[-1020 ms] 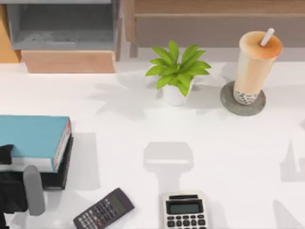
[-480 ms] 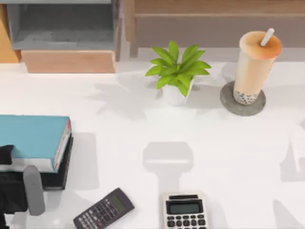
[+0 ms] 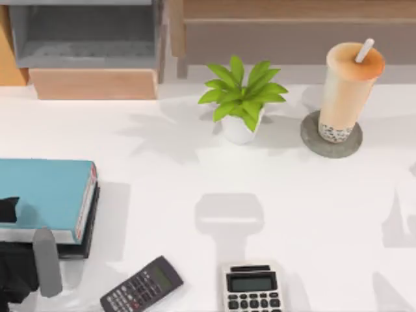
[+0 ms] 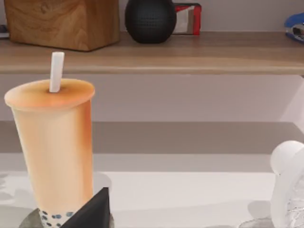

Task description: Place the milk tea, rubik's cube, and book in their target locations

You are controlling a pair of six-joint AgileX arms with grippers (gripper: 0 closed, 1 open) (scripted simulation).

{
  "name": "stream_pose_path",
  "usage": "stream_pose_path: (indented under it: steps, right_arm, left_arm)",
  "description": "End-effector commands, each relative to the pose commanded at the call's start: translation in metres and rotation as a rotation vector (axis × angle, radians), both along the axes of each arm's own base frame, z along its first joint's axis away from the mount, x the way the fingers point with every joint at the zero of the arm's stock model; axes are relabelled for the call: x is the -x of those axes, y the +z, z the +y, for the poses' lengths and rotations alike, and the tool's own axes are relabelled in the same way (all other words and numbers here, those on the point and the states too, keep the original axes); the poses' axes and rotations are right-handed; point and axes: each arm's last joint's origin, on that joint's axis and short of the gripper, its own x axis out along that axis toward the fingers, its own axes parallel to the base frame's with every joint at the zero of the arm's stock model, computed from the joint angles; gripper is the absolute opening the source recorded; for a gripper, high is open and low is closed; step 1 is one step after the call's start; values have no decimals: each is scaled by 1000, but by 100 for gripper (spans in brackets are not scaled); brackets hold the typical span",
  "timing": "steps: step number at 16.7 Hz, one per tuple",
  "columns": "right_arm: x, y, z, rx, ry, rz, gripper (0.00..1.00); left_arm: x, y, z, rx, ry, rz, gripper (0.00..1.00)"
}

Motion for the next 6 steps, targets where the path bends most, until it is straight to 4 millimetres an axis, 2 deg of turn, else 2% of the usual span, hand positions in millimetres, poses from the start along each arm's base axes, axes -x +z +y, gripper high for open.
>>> stream_pose_path:
  steps: [6]
  right_arm:
    - [0,0,0,0,0,0,100]
  left_arm:
    - [0,0,0,0,0,0,100]
